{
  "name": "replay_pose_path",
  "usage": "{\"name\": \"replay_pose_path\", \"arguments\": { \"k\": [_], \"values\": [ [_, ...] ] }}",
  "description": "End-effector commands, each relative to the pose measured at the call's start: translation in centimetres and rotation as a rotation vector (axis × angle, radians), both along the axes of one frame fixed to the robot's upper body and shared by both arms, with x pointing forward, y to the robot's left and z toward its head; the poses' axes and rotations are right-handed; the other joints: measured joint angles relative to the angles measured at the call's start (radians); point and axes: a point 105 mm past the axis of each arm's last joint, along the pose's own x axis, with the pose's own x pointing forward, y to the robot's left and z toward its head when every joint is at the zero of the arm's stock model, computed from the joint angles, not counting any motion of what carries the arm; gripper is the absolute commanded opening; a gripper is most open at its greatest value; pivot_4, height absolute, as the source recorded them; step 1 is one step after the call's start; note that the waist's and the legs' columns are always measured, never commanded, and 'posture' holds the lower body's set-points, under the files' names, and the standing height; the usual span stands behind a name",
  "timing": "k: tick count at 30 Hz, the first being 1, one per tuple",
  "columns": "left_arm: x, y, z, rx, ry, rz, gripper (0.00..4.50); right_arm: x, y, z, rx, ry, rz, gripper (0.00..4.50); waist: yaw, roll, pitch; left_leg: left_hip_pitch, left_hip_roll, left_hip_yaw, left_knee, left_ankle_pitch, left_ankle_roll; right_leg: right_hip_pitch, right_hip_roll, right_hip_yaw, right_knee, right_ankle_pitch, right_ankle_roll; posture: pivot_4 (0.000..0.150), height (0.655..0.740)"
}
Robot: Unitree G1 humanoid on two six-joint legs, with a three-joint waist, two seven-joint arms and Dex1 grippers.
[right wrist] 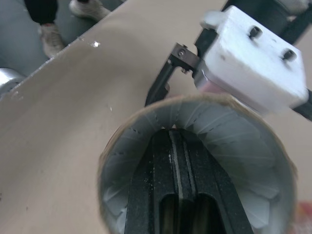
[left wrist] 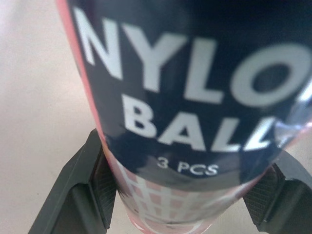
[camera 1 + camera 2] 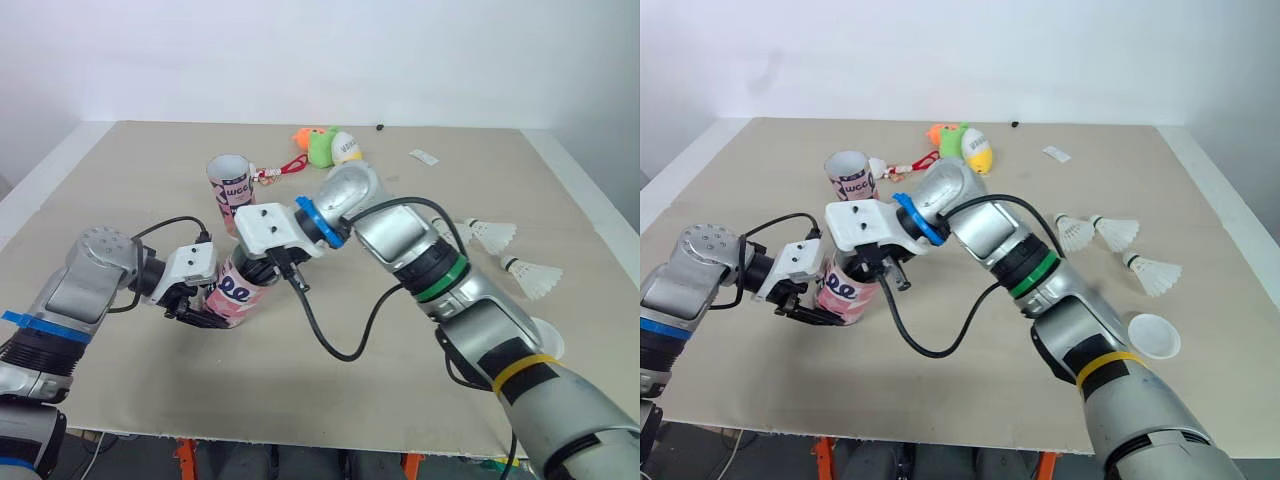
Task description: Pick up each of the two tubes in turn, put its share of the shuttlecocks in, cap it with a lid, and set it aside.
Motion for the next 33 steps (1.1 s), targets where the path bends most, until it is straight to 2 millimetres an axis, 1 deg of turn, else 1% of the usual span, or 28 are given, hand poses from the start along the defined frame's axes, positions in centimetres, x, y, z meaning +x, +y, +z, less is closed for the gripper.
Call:
{"name": "replay_pose_path", "arguments": {
  "k": [1,6,9,10,12,15,17,19,20,21,25,26,27,29,30,32,33],
  "values": [
    [-0.4,-0.7,-1.6,0.005,0.033,-0.002,2.99,-1.2,2.3,-0.2,-0.031,-0.032,0.082,0.06,-0.001,0.0,0.0,0.001,0.001,0.0,0.0,0.0,0.0,0.0,0.0,0.0,0.0,0.0,-0.001,0.15,0.7323],
    [-0.4,-0.3,-1.6,0.003,0.028,0.02,2.99,-2.5,3.8,-1.4,-0.058,-0.014,0.142,0.06,-0.007,0.0,0.0,0.002,0.002,0.0,-0.001,0.0,0.0,0.0,0.003,-0.001,0.001,0.0,-0.002,0.15,0.7323],
    [-0.4,-0.2,-1.6,0.001,0.024,0.028,2.99,-2.6,3.7,-1.7,-0.064,-0.01,0.15,0.06,-0.011,0.0,0.0,0.003,0.004,0.0,-0.001,0.0,0.0,0.001,0.004,-0.001,0.002,-0.002,-0.007,0.15,0.7323],
    [-0.4,-0.2,-1.6,0.0,0.024,0.03,2.99,-2.5,3.6,-1.5,-0.056,-0.006,0.142,0.06,-0.011,0.0,0.0,0.003,0.004,0.0,-0.001,0.0,0.0,0.001,0.005,-0.001,0.002,-0.002,-0.008,0.15,0.7323],
    [-0.4,-0.1,-1.6,0.0,0.024,0.033,2.99,-1.8,3.3,-0.6,-0.025,-0.001,0.111,0.06,-0.012,0.0,0.0,0.004,0.004,-0.001,-0.001,0.0,0.0,0.001,0.006,-0.001,0.003,-0.003,-0.009,0.15,0.7323],
    [-0.4,-0.1,-1.6,-0.003,0.022,0.035,2.99,-0.8,2.7,2.3,0.068,0.053,0.057,0.06,-0.011,0.001,0.0,0.004,0.004,-0.001,-0.001,0.0,0.0,0.001,0.006,-0.001,0.003,-0.002,-0.009,0.15,0.7323],
    [-0.4,-0.1,-1.6,-0.007,0.02,0.034,2.99,-0.5,1.7,4.0,0.117,0.097,0.049,0.06,-0.011,0.001,0.0,0.003,0.004,-0.002,-0.001,0.0,-0.001,0.0,0.006,-0.001,0.003,-0.002,-0.009,0.15,0.7323],
    [-0.2,-0.3,-1.4,-0.022,0.007,0.027,2.99,-0.1,-1.2,6.2,0.162,0.153,0.039,0.06,-0.005,0.001,0.001,0.001,0.003,-0.005,0.0,0.001,-0.001,0.0,0.005,-0.001,0.003,-0.002,-0.008,0.15,0.7323],
    [-0.1,-0.4,-1.2,-0.031,-0.001,0.024,2.99,0.0,-2.5,7.1,0.181,0.171,0.031,0.06,-0.001,0.001,0.001,0.001,0.002,-0.007,0.0,0.001,-0.001,0.0,0.003,-0.002,0.003,0.0,-0.004,0.15,0.7323],
    [0.0,-0.5,-1.1,-0.041,-0.007,0.024,2.99,0.1,-3.7,7.6,0.194,0.173,0.021,0.06,0.001,0.001,0.001,0.0,0.001,-0.008,0.0,0.001,-0.001,0.001,0.002,-0.003,0.002,0.0,-0.004,0.15,0.7323],
    [0.3,-1.2,-0.5,-0.086,-0.036,0.008,2.99,0.6,-8.1,8.6,0.224,0.122,-0.043,0.06,0.002,0.002,0.001,-0.001,-0.004,-0.009,-0.001,0.001,-0.001,0.002,-0.004,-0.004,-0.001,0.0,-0.004,0.15,0.7323],
    [0.4,-1.5,-0.2,-0.11,-0.045,-0.002,2.99,1.0,-9.5,8.8,0.226,0.103,-0.085,0.06,0.002,0.002,0.001,-0.001,-0.006,-0.008,-0.001,0.001,-0.001,0.002,-0.007,-0.004,-0.001,-0.001,-0.003,0.15,0.7323],
    [0.4,-1.8,-0.1,-0.127,-0.051,-0.009,2.99,1.1,-10.4,8.9,0.226,0.09,-0.113,0.06,0.0,0.002,0.001,-0.001,-0.009,-0.008,-0.001,0.001,-0.001,0.003,-0.01,-0.004,-0.001,-0.001,-0.001,0.15,0.7323],
    [0.3,-3.0,0.2,-0.181,-0.059,-0.045,2.99,1.0,-12.9,8.3,0.203,0.061,-0.188,0.06,-0.004,0.002,0.002,-0.002,-0.01,-0.006,-0.001,0.001,-0.001,0.001,-0.012,-0.003,-0.002,0.001,0.002,0.15,0.7323],
    [0.4,-3.5,0.3,-0.207,-0.063,-0.055,2.99,0.9,-13.6,8.0,0.195,0.052,-0.214,0.06,0.002,0.001,0.002,-0.003,-0.01,-0.006,-0.001,0.001,-0.001,0.0,-0.012,-0.003,-0.002,0.001,0.002,0.15,0.7323],
    [0.4,-4.2,0.5,-0.239,-0.068,-0.068,2.99,0.6,-14.7,7.6,0.189,0.037,-0.257,0.06,0.002,-0.001,0.003,-0.011,-0.012,-0.009,0.001,0.001,-0.001,-0.003,-0.014,-0.007,-0.003,0.0,0.004,0.15,0.7323],
    [0.4,-4.6,0.7,-0.256,-0.073,-0.082,2.99,0.5,-15.6,7.3,0.188,0.025,-0.29,0.06,0.002,-0.001,0.003,-0.015,-0.013,-0.009,0.001,0.001,-0.001,-0.007,-0.016,-0.007,-0.003,0.002,0.005,0.15,0.7323]
  ]
}}
